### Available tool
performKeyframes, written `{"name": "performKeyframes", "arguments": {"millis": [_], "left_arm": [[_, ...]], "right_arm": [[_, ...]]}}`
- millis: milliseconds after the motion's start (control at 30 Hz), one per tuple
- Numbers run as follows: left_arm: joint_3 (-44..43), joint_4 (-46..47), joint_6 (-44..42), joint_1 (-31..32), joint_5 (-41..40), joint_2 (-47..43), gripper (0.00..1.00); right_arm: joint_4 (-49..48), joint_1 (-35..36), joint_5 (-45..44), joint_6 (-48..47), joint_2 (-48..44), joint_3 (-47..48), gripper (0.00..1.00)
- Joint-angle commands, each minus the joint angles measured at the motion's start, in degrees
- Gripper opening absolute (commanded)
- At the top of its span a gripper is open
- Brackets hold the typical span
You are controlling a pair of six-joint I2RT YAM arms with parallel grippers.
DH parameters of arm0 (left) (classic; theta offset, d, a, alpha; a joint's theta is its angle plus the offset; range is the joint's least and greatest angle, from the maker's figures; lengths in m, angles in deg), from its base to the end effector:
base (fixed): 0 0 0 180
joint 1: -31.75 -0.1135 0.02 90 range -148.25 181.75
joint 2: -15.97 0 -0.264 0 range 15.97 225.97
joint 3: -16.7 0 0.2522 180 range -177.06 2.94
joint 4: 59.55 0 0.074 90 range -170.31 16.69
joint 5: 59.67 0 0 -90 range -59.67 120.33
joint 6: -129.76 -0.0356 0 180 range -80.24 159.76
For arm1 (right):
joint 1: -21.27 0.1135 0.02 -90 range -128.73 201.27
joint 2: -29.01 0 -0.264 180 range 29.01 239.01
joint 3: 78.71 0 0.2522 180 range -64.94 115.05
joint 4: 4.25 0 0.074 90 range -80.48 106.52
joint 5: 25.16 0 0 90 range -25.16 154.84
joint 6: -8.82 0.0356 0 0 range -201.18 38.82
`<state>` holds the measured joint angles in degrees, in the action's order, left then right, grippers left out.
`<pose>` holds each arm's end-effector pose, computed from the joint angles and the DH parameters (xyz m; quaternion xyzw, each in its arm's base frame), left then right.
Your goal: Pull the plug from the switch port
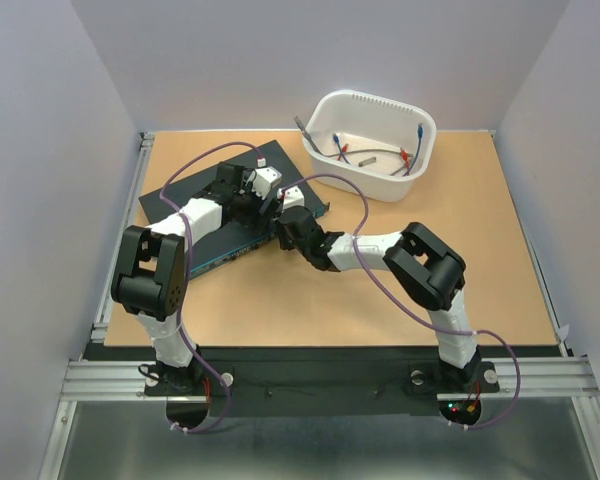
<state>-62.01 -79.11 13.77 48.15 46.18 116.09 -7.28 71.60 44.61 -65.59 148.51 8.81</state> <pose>0.3646 -0.1174 0.2104 0.3791 0.8195 -0.0907 0.4200 0.3018 0.3446 0.1577 -0.1680 0.8360 0.1451 0.5018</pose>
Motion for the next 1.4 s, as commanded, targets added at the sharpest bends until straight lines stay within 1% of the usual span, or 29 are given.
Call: {"name": "performKeyframes", "arguments": {"millis": [0,133,433,633,767,900,933,1033,1067,1100,1167,1267,1367], "left_arm": [[0.61,-0.26,-0.54,0.03,-0.30,1.66,0.93],[0.70,-0.35,-0.54,0.03,-0.13,1.57,0.93],[0.61,-0.35,-0.46,0.03,-0.04,1.40,0.93],[0.61,-0.44,-0.46,0.03,-0.04,1.40,0.93],[0.61,-0.44,-0.37,-0.06,-0.04,1.40,0.93],[0.61,-0.44,-0.37,0.03,-0.12,1.31,0.93],[0.61,-0.35,-0.46,-0.06,-0.04,1.40,0.93],[0.70,-0.35,-0.46,0.03,-0.13,1.31,0.93],[0.70,-0.44,-0.46,-0.06,-0.21,1.31,0.93],[0.70,-0.35,-0.46,0.03,-0.21,1.31,0.93],[0.70,-0.35,-0.37,-0.06,-0.39,1.22,0.93],[0.79,-0.44,-0.54,-0.06,-0.48,1.31,0.93],[0.87,-0.35,-0.72,0.03,-0.83,1.57,0.93]], "right_arm": [[-2.36,0.30,-2.27,-1.18,0.29,3.06,0.33],[-2.98,0.39,-3.50,-1.44,0.21,3.67,0.33],[-3.07,0.30,-4.21,-2.68,-1.64,3.76,0.38],[-4.30,0.39,-3.06,-2.50,-2.25,3.06,0.38],[-7.81,0.39,-2.36,-2.24,-3.84,0.78,0.38],[-8.43,0.39,-2.45,-1.62,-3.31,0.95,0.38],[-8.78,0.30,-2.19,-1.53,-3.14,0.86,0.37],[-9.39,0.30,-2.27,-1.10,-3.31,0.51,0.28],[-9.66,0.30,-2.53,-1.09,-3.40,0.25,0.24],[-9.83,0.21,-2.54,-1.09,-3.49,0.07,0.16],[-10.18,0.30,-2.54,-1.18,-4.01,-0.63,0.09],[-10.27,0.30,-3.24,-1.18,-4.98,-2.12,0.08],[-10.45,0.21,-4.20,-1.09,-6.12,-4.66,0.00]]}}
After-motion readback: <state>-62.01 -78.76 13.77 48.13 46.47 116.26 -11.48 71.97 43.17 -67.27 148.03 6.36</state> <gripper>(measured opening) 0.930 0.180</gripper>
